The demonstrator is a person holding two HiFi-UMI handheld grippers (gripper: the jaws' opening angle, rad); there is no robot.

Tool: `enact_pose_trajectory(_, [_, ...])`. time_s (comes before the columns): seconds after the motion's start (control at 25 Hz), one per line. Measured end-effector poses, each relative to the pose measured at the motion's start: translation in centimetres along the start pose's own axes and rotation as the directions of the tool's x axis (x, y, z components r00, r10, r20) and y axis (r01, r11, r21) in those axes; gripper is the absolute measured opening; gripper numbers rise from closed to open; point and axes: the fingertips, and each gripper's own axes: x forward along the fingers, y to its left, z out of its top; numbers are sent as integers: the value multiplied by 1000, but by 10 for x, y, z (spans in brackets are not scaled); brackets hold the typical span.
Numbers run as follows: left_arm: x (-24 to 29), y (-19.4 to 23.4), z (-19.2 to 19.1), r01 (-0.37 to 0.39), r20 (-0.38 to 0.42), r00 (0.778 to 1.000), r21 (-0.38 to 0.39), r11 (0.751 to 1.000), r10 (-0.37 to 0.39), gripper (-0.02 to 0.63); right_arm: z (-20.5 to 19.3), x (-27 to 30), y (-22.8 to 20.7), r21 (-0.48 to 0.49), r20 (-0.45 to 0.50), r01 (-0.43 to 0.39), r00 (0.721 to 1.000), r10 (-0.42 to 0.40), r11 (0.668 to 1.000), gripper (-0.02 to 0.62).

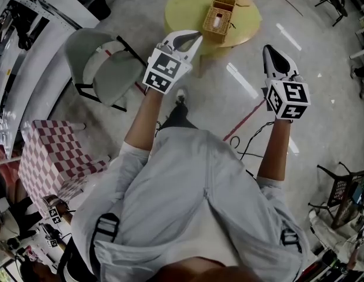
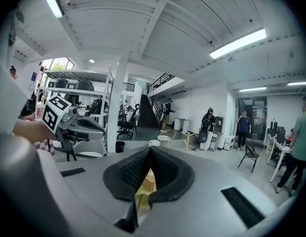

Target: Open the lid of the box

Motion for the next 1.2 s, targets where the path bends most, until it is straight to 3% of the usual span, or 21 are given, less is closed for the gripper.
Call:
enact_pose_trajectory(0.24, [49,37,-12,24,-7,1000,-12,1000,-24,29,-7,52,-22,6,-31,4,1000,-4,1000,23])
enact_pose_trajectory(0.64, [136,135,-5,86,13,996,14,996,-87,29,17,155,-70,18,-45,80,996,-79,997,23])
enact_pose_trajectory(1.2, [195,226,-31,166,20,986,-29,986,-166,29,26,259,-88,24,-108,142,984,-138,990,23])
